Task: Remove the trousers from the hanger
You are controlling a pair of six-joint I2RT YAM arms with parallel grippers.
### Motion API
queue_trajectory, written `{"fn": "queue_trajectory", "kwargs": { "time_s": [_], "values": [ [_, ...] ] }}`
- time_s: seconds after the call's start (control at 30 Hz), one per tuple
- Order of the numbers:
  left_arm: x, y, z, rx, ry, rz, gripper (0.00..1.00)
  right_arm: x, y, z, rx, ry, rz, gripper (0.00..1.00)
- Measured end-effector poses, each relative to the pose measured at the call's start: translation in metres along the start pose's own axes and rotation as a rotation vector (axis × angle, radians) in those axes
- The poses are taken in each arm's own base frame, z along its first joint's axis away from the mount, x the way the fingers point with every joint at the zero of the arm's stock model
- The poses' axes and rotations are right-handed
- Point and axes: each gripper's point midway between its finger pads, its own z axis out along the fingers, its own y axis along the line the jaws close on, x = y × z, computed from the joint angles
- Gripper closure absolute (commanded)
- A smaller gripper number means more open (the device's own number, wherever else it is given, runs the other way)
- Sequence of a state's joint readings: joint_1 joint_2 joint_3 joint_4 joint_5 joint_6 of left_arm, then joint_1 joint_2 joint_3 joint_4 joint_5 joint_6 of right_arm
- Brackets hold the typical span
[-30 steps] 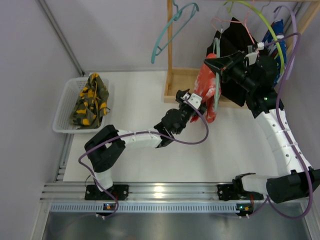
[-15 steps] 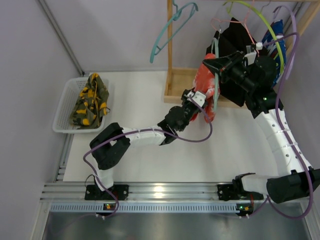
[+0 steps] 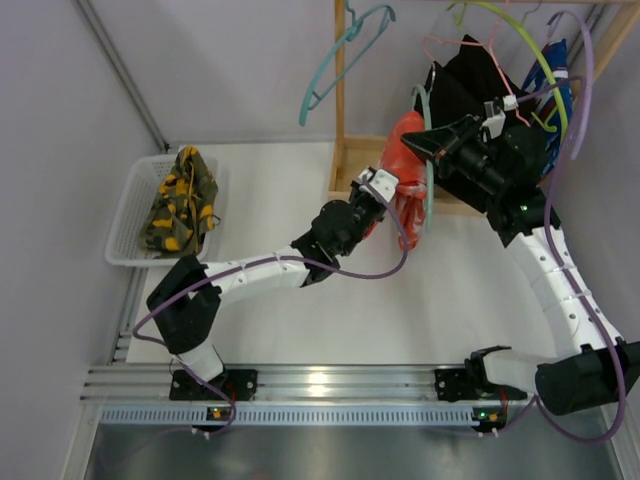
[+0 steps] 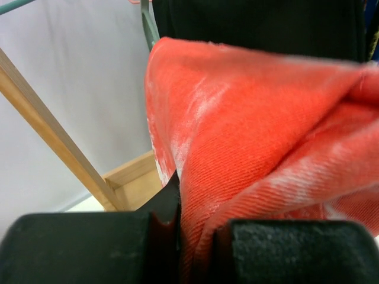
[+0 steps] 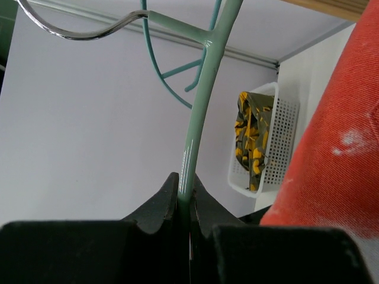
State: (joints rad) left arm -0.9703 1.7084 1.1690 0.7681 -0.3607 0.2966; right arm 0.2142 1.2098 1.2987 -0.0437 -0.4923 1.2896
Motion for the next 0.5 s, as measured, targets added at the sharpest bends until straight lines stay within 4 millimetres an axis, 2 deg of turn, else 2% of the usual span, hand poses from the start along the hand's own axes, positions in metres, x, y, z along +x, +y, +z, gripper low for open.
{"fn": "queue_trajectory", "kwargs": {
  "time_s": [0.5],
  "values": [
    [-0.055, 0.008, -0.011, 0.042, 0.124, -0.164, 1.0, 0.029, -0.037, -0.007, -0.056, 0.091, -0.081, 1.0]
  ]
}}
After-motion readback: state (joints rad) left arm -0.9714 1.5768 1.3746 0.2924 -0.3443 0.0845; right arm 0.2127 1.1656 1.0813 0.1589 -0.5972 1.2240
